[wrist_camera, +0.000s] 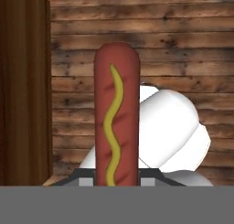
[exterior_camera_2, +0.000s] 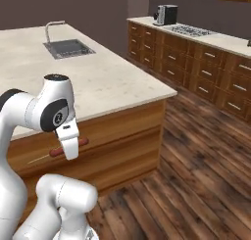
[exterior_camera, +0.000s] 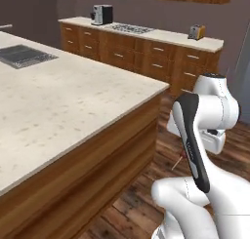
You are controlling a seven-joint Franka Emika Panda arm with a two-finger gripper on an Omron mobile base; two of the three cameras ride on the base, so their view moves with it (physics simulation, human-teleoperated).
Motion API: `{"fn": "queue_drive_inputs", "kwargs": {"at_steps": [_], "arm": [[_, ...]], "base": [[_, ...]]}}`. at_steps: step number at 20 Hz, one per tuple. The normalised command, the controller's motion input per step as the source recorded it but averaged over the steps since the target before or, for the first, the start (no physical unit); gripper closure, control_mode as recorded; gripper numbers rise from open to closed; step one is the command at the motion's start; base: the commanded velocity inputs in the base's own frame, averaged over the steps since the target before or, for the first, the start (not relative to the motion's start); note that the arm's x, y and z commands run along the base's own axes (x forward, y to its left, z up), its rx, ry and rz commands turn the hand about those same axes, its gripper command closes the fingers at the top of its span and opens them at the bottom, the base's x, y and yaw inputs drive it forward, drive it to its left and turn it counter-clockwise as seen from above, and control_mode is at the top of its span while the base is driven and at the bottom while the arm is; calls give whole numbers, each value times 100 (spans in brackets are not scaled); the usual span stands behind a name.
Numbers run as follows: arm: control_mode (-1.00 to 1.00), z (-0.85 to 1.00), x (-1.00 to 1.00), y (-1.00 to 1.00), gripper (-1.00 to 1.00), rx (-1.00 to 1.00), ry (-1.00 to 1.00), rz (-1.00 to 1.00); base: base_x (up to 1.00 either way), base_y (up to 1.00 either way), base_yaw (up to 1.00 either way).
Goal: Store the hot dog in the freezer for long-term storage. Close the freezer door after placing the cooked food.
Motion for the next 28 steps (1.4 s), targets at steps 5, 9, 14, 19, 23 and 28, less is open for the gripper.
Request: {"fn": "queue_drive_inputs", "kwargs": {"at_steps": [5,9,14,19,23,28], "arm": [[100,0,0,0,100,0,0,0],[100,0,0,0,100,0,0,0],[100,0,0,0,100,0,0,0],[100,0,0,0,100,0,0,0],[100,0,0,0,100,0,0,0],[100,0,0,0,100,0,0,0]], "base": [[53,-56,-54],[56,-52,-52],[60,-44,-51],[64,-22,-53],[68,0,-62],[82,29,-54]]}}
